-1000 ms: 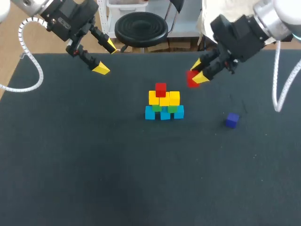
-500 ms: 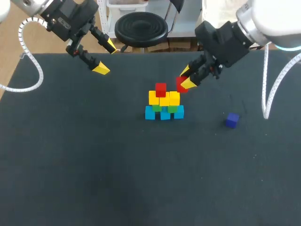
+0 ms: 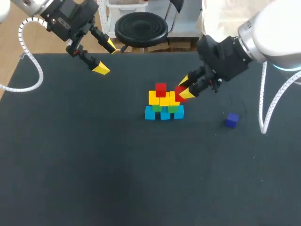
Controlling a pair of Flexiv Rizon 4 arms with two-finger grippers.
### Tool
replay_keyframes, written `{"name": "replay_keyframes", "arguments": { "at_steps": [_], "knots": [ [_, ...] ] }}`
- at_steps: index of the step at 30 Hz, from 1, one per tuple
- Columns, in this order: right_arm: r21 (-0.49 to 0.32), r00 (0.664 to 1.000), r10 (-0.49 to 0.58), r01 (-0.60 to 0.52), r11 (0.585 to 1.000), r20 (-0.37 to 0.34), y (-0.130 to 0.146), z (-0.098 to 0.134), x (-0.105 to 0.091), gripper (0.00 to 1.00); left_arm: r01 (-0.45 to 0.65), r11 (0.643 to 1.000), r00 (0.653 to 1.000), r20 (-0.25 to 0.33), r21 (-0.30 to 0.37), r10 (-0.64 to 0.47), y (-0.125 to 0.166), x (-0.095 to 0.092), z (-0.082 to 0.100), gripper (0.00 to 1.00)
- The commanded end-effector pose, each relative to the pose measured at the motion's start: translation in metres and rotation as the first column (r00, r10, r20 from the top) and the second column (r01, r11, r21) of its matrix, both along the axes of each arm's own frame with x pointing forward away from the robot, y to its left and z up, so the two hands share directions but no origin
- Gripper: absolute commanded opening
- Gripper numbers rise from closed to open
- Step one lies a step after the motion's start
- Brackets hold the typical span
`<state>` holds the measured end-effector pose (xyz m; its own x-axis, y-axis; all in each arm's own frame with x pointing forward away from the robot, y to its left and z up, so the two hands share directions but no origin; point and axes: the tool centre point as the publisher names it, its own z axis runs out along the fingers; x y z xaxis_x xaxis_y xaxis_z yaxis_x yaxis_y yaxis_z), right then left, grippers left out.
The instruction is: Place the blue cubes, place green cubes on the blue cubes, place the yellow cubes on the green cubes, then place the red cubes on the yellow cubes, and place purple cube on the red cubes.
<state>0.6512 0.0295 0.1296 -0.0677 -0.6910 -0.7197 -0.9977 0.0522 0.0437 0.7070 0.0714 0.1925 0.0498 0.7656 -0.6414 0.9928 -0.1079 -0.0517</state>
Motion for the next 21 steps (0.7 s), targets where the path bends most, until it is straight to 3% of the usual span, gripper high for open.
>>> {"name": "replay_keyframes", "arguments": {
  "at_steps": [1,21],
  "knots": [
    [0.005,1.000,0.013,-0.013,1.000,-0.011,0.004,-0.004,0.008,0.00,0.001,1.000,1.000,0.003,-0.003,-0.001,0.000,-0.001,-0.001,1.00],
    [0.040,0.999,0.022,-0.021,0.999,-0.024,0.008,-0.019,0.013,0.00,0.001,1.000,1.000,0.003,-0.003,-0.001,0.000,-0.001,-0.001,1.00]
  ]
}}
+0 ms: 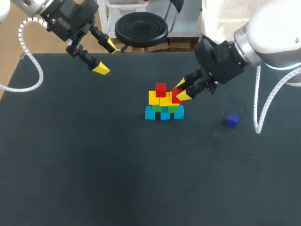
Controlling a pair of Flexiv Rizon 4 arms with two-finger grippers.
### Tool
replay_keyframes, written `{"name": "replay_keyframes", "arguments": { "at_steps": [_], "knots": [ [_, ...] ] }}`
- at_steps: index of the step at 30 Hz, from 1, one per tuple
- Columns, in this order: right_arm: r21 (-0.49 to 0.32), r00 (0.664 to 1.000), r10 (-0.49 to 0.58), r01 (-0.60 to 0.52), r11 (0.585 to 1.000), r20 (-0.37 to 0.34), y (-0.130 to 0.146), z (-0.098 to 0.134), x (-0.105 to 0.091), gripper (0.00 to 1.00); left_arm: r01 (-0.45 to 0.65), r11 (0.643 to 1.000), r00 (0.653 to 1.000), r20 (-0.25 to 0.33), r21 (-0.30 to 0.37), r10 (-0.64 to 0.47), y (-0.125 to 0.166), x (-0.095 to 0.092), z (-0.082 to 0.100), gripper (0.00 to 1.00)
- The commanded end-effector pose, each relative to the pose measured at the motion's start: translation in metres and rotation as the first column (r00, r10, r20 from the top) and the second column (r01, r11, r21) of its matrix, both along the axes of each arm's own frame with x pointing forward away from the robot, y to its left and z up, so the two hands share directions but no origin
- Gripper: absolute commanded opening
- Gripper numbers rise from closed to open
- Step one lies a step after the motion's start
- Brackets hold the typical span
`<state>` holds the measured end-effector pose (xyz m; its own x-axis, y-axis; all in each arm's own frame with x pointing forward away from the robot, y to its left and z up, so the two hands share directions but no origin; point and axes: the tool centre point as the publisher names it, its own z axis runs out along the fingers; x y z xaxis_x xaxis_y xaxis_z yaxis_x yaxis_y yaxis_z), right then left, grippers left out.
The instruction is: Place the blue cubes, place green cubes on the blue cubes, place the yellow cubes on the green cubes, then place the red cubes on the yellow cubes, and place purple cube on the red cubes.
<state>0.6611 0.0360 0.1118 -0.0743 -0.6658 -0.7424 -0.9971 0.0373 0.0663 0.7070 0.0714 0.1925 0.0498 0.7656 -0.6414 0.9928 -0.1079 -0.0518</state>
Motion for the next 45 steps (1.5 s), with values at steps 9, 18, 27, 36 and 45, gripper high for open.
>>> {"name": "replay_keyframes", "arguments": {
  "at_steps": [9,18,27,36,45],
  "knots": [
    [-0.001,1.000,0.017,-0.017,1.000,-0.001,0.003,-0.002,0.008,0.00,0.001,1.000,1.000,0.003,-0.003,-0.001,0.000,-0.001,-0.001,1.00],
    [0.003,1.000,0.026,-0.026,1.000,0.001,0.005,-0.005,0.015,0.00,0.001,1.000,1.000,0.003,-0.003,-0.001,0.000,-0.001,-0.001,1.00],
    [0.036,0.999,0.040,-0.041,0.999,0.011,0.007,-0.008,0.022,0.00,0.001,1.000,1.000,0.003,-0.003,-0.001,0.000,-0.001,-0.001,1.00],
    [0.049,0.999,0.047,-0.047,0.998,0.015,0.005,-0.009,0.024,0.00,0.001,1.000,1.000,0.003,-0.003,-0.001,0.000,-0.001,-0.001,1.00],
    [0.036,1.000,0.031,-0.031,0.999,0.004,0.002,-0.006,0.022,0.00,0.001,1.000,1.000,0.003,-0.003,-0.001,0.000,-0.001,-0.001,1.00]
  ]
}}
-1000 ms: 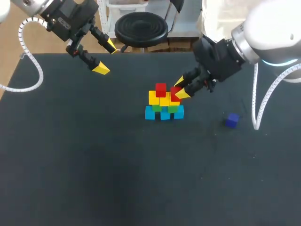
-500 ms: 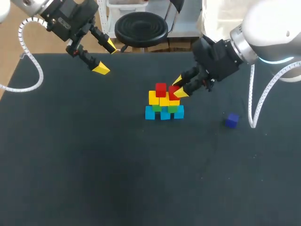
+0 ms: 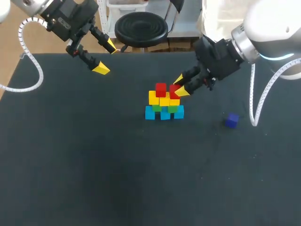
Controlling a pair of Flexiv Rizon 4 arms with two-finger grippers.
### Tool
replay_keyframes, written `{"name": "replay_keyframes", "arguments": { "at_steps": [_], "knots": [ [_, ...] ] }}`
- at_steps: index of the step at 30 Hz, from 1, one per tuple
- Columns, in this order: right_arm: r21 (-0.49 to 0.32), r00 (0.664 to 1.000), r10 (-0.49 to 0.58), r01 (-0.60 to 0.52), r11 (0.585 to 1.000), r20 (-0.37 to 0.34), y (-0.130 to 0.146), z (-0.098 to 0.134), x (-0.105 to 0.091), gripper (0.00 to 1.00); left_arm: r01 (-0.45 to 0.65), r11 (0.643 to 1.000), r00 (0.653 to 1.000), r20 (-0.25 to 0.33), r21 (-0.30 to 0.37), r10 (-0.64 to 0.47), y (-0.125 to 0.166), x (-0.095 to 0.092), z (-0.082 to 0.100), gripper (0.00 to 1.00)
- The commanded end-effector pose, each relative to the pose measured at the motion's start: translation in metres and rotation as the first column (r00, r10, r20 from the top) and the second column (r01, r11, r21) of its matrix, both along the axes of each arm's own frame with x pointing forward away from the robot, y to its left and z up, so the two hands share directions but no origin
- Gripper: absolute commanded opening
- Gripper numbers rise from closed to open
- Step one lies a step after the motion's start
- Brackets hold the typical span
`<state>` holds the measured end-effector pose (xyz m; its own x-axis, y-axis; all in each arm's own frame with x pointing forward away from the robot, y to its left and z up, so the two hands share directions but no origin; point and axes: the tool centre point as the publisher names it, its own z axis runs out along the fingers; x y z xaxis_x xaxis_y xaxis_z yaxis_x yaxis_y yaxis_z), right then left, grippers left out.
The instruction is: Place the blue cubes, place green cubes on the blue cubes, place the yellow cubes on the green cubes, then place the red cubes on the yellow cubes, and place purple cube on the red cubes.
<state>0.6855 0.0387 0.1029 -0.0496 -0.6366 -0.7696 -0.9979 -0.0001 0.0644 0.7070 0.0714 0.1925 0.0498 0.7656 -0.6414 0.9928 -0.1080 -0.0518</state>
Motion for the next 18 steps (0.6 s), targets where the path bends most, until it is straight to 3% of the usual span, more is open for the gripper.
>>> {"name": "replay_keyframes", "arguments": {
  "at_steps": [1,18],
  "knots": [
    [-0.004,1.000,-0.007,0.007,1.000,-0.003,-0.0006,0.0026,-0.0023,0.00,0.001,1.000,1.000,0.003,-0.003,-0.001,0.0005,-0.0006,-0.0009,1.00],
    [-0.008,0.995,-0.049,0.048,0.999,-0.081,-0.0010,0.0065,-0.0009,0.00,0.001,1.000,1.000,0.003,-0.003,-0.001,0.0005,-0.0006,-0.0009,1.00]
  ]
}}
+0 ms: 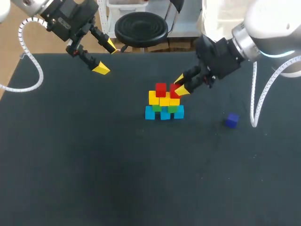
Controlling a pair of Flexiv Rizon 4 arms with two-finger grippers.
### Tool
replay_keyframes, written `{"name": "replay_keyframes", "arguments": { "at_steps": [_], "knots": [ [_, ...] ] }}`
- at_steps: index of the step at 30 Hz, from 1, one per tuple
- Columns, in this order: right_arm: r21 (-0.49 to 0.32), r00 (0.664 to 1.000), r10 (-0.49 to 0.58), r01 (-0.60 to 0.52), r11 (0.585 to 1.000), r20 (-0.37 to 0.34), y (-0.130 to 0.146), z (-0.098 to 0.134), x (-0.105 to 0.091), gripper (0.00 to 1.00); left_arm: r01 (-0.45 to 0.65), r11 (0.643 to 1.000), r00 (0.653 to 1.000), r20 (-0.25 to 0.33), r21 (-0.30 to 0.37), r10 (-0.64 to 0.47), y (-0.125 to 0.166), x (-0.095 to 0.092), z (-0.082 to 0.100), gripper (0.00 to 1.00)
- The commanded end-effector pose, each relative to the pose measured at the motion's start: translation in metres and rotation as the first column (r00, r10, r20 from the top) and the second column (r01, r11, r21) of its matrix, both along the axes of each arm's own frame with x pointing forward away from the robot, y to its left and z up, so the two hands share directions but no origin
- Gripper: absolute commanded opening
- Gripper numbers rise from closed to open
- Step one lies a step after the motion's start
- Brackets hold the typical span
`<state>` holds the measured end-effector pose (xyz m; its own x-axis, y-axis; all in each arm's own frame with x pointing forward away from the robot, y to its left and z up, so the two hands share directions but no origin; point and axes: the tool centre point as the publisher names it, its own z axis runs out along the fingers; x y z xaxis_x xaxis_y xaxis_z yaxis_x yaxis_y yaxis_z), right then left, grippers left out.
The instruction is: Place the blue cubes, place green cubes on the blue cubes, place the yellow cubes on the green cubes, then place the red cubes on the yellow cubes, and place purple cube on the red cubes.
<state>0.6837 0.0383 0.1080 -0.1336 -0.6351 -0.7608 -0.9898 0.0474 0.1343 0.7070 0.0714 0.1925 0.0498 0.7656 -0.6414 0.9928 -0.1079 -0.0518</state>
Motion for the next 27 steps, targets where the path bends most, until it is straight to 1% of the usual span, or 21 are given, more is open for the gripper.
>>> {"name": "replay_keyframes", "arguments": {
  "at_steps": [1,9,18,27],
  "knots": [
    [-0.003,1.000,-0.001,0.001,1.000,-0.011,0.000,0.001,0.001,0.00,0.001,1.000,1.000,0.003,-0.003,-0.001,0.000,-0.001,-0.001,1.00],
    [-0.009,0.999,0.012,-0.012,1.000,-0.038,0.003,-0.005,0.003,0.00,0.001,1.000,1.000,0.003,-0.003,-0.001,0.000,-0.001,-0.001,1.00],
    [-0.013,0.999,0.024,-0.024,1.000,-0.043,0.006,-0.007,0.006,0.00,0.001,1.000,1.000,0.003,-0.003,-0.001,0.000,-0.001,-0.001,1.00],
    [-0.020,0.998,0.025,-0.026,0.999,-0.056,0.007,-0.010,0.005,0.00,0.001,1.000,1.000,0.003,-0.003,-0.001,0.000,-0.001,-0.001,1.00]
  ]
}}
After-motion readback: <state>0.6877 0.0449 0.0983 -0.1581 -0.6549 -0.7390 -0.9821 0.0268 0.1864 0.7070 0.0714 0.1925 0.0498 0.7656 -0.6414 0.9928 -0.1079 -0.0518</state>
